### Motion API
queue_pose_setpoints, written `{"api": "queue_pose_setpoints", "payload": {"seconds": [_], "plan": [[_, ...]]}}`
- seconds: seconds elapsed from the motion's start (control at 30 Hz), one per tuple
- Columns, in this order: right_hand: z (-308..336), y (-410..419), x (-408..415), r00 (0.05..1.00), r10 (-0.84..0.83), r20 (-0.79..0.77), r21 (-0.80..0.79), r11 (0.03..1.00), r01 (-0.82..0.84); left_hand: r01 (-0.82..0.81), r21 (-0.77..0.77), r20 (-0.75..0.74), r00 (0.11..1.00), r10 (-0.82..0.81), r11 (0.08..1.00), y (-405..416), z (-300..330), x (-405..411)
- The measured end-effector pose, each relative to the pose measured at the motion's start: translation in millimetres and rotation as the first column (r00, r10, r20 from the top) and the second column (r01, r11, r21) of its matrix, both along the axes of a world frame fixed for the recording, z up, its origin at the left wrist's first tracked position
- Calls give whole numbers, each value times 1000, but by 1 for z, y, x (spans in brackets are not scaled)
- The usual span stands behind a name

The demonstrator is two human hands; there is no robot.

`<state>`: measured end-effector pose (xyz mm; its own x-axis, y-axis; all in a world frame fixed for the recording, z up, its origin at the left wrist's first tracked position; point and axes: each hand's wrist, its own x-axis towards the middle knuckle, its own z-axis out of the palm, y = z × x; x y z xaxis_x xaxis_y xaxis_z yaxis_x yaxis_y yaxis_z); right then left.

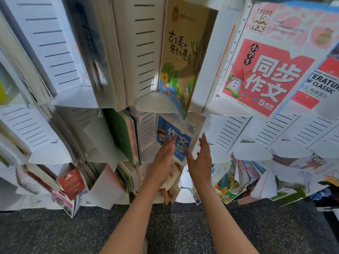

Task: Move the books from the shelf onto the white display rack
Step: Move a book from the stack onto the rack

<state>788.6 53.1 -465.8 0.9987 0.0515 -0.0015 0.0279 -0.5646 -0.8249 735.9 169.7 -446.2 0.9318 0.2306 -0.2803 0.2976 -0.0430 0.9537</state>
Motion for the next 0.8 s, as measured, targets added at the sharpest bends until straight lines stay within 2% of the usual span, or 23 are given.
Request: {"api": "queue_pose_setpoints", "payload": {"seconds": [0.1,0.2,0.27,0.33,0.47,0.6,0.8], "plan": [[24,-9,-15,996,4,85,-16,1000,-3,14,179,67,997,-27,984,-3,17,-16],[53,-18,-35,984,22,179,-55,998,-12,32,371,70,996,-62,928,-4,32,-33],[77,-25,-50,975,30,222,-76,997,-13,66,607,58,990,-126,792,-2,43,-47],[104,-32,-67,964,46,263,-83,996,-25,56,747,61,986,-152,662,-4,64,-66],[158,-49,-109,947,75,313,-65,996,-58,-88,770,138,990,-30,632,-17,126,-119],[199,-62,-154,909,152,387,-88,988,-128,-98,825,99,995,29,557,-25,181,-171],[252,-61,-209,861,303,409,-117,953,-280,-182,859,138,982,126,478,-23,239,-240]]}}
